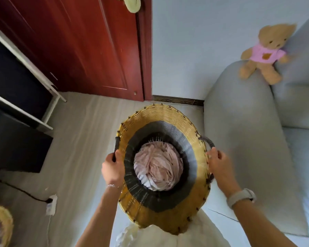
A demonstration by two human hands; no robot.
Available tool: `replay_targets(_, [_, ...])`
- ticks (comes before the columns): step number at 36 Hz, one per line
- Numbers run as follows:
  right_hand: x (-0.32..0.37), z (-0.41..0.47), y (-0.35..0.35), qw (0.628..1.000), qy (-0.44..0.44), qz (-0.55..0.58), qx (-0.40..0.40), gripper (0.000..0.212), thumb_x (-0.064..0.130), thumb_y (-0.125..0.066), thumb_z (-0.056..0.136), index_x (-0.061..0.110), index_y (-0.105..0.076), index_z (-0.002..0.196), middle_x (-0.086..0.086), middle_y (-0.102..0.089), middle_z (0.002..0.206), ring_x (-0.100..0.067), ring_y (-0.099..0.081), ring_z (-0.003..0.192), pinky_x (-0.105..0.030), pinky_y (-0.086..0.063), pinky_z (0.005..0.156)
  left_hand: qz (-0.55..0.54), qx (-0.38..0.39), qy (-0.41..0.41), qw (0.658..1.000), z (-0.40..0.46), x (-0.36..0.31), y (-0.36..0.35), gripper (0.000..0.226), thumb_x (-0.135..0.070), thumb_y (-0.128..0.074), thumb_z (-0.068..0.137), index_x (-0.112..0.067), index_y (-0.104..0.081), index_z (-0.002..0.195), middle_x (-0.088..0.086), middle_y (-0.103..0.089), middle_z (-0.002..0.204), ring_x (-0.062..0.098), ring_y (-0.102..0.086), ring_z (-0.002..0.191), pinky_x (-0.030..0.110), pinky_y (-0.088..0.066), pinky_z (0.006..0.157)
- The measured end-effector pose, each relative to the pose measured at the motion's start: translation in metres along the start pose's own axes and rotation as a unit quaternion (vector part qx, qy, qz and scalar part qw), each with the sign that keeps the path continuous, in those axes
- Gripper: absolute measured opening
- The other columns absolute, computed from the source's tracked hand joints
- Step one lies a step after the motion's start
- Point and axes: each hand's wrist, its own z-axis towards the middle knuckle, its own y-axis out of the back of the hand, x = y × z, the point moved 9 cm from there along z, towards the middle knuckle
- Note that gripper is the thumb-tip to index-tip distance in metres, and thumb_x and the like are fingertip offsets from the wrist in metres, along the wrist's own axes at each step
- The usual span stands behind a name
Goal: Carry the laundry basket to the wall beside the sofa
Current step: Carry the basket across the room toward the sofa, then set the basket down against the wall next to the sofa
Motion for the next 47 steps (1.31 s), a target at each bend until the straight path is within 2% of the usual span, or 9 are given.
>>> replay_targets(3, [0.004, 0.026, -0.003, 1.0, -0.019, 0.002, -0.018, 0.034, 0.028, -0.035, 0.095, 0.004, -0.055, 0.081, -0.015, -0.046, 0.071, -0.023, -0.04, 0.062, -0.031, -0.034, 0.058, 0.013, 0.019, -0.002, 1.0, 0.024, -0.024, -0.026, 0.037, -0.027, -0.043, 0.093, 0.0, -0.056, 0.073, 0.011, -0.047, 0.058, 0.025, -0.041, 0.053, 0.033, -0.038, 0.06])
replay_targets(10, [0.034, 0.125, -0.02, 0.998, -0.055, -0.017, -0.006, 0.038, 0.03, -0.035, 0.095, -0.002, -0.056, 0.099, -0.025, -0.056, 0.091, -0.032, -0.051, 0.082, -0.051, -0.048, 0.086, 0.029, 0.015, -0.001, 0.999, 0.086, -0.082, -0.081, 0.033, -0.026, -0.043, 0.094, -0.002, -0.055, 0.074, 0.008, -0.046, 0.056, 0.02, -0.04, 0.05, 0.026, -0.034, 0.052])
replay_targets(15, [0.079, 0.206, -0.036, 0.999, -0.035, -0.003, 0.021, 0.037, 0.028, -0.035, 0.096, -0.003, -0.055, 0.093, -0.017, -0.048, 0.08, -0.025, -0.043, 0.072, -0.027, -0.037, 0.059, 0.032, -0.012, -0.009, 0.999, 0.14, -0.145, -0.117, 0.035, -0.027, -0.043, 0.093, -0.002, -0.057, 0.072, 0.012, -0.048, 0.059, 0.027, -0.043, 0.055, 0.036, -0.044, 0.064])
replay_targets(17, [0.091, 0.238, -0.037, 0.999, -0.032, -0.004, 0.021, 0.034, 0.027, -0.035, 0.095, 0.001, -0.053, 0.084, -0.017, -0.045, 0.076, -0.024, -0.04, 0.068, -0.026, -0.033, 0.057, 0.028, -0.002, -0.013, 1.0, 0.157, -0.167, -0.136, 0.034, -0.027, -0.044, 0.093, -0.003, -0.057, 0.073, 0.012, -0.049, 0.059, 0.028, -0.044, 0.056, 0.037, -0.046, 0.065])
replay_targets(24, [0.112, 0.314, -0.032, 0.999, -0.05, -0.016, 0.004, 0.035, 0.029, -0.035, 0.095, 0.0, -0.054, 0.091, -0.013, -0.047, 0.076, -0.02, -0.043, 0.069, -0.033, -0.038, 0.066, 0.025, 0.055, 0.011, 0.998, 0.204, -0.205, -0.195, 0.033, -0.03, -0.046, 0.092, -0.014, -0.053, 0.064, 0.011, -0.052, 0.064, 0.023, -0.046, 0.059, 0.035, -0.045, 0.065])
replay_targets(31, [0.115, 0.338, -0.039, 0.997, -0.068, -0.03, 0.037, 0.028, 0.025, -0.036, 0.094, 0.009, -0.044, 0.071, -0.009, -0.039, 0.067, -0.019, -0.037, 0.063, -0.031, -0.033, 0.06, 0.038, 0.095, 0.049, 0.994, 0.215, -0.2, -0.233, 0.034, -0.03, -0.044, 0.093, -0.008, -0.057, 0.07, 0.008, -0.049, 0.061, 0.02, -0.044, 0.057, 0.03, -0.038, 0.059])
replay_targets(33, [0.101, 0.413, -0.061, 0.992, -0.123, -0.034, -0.023, 0.027, 0.024, -0.036, 0.094, 0.007, -0.045, 0.075, -0.009, -0.039, 0.067, -0.019, -0.037, 0.062, -0.03, -0.034, 0.059, 0.067, 0.164, 0.063, 0.982, 0.294, -0.211, -0.314, 0.034, -0.03, -0.042, 0.093, -0.006, -0.06, 0.077, 0.01, -0.054, 0.066, 0.023, -0.05, 0.062, 0.031, -0.041, 0.062])
replay_targets(42, [0.07, 0.448, -0.074, 0.974, -0.209, -0.082, -0.018, 0.026, 0.024, -0.034, 0.096, 0.007, -0.049, 0.084, -0.006, -0.045, 0.068, -0.015, -0.042, 0.061, -0.034, -0.04, 0.067, 0.117, 0.219, 0.034, 0.968, 0.327, -0.21, -0.363, 0.031, -0.031, -0.04, 0.094, -0.011, -0.062, 0.083, 0.017, -0.068, 0.085, 0.031, -0.064, 0.082, 0.033, -0.051, 0.074])
replay_targets(47, [0.045, 0.479, -0.09, 0.965, -0.231, -0.12, -0.011, 0.031, 0.027, -0.032, 0.097, 0.014, -0.043, 0.071, -0.008, -0.045, 0.07, -0.018, -0.043, 0.065, -0.037, -0.043, 0.07, 0.131, 0.23, 0.035, 0.964, 0.353, -0.199, -0.399, 0.032, -0.029, -0.04, 0.095, -0.008, -0.062, 0.085, 0.02, -0.069, 0.089, 0.033, -0.064, 0.084, 0.026, -0.046, 0.071])
